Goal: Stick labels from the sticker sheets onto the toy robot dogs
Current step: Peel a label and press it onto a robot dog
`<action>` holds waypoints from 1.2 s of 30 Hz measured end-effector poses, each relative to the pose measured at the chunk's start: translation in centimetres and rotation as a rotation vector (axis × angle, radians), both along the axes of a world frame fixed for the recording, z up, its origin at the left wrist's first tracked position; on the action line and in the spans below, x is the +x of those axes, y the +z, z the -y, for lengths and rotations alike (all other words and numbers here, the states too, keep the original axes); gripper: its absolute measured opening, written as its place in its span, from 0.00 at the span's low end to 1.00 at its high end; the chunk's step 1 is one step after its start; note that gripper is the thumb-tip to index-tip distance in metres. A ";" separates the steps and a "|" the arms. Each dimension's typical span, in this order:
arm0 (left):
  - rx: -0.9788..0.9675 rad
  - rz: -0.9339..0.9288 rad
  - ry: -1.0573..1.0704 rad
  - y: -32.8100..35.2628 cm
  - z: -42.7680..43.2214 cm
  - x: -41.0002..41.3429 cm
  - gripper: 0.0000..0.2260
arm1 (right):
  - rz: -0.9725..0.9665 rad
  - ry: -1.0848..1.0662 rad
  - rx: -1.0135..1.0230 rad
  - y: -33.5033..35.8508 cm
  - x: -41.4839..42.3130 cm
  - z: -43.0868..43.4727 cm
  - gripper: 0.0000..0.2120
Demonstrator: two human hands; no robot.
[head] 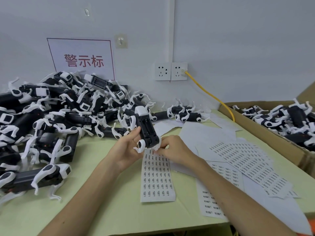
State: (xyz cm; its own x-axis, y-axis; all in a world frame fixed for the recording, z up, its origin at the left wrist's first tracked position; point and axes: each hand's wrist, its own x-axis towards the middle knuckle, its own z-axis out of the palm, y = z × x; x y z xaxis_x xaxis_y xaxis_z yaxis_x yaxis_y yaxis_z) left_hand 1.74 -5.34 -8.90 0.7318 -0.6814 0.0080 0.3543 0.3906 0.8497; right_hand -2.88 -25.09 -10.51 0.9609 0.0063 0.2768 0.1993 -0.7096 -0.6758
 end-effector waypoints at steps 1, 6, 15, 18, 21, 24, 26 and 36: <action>-0.001 0.010 -0.010 0.0 0.0 0.1 0.23 | -0.007 -0.007 0.002 0.1 0.0 0.0 0.04; -0.024 0.004 -0.007 -0.2 0.0 0.3 0.18 | -0.027 -0.019 0.034 0.2 0.1 0.0 0.05; -0.020 -0.040 0.010 -0.2 0.1 0.4 0.20 | -0.035 -0.045 0.008 -0.1 0.2 0.0 0.13; -0.034 -0.064 0.025 -0.2 0.2 0.4 0.23 | -0.045 -0.062 -0.009 0.0 0.2 -0.1 0.12; -0.040 -0.073 0.034 -0.1 0.3 0.2 0.23 | -0.047 -0.064 0.000 0.1 0.1 -0.1 0.12; -0.033 -0.075 0.042 0.0 0.4 0.1 0.21 | -0.059 -0.057 0.015 0.0 0.1 -0.1 0.13; -0.022 -0.075 0.056 0.0 0.3 0.1 0.18 | -0.063 -0.053 0.013 0.1 0.1 -0.2 0.15; -0.014 -0.087 0.069 0.0 0.4 -0.1 0.22 | -0.008 -0.066 0.072 -0.2 0.1 -0.1 0.18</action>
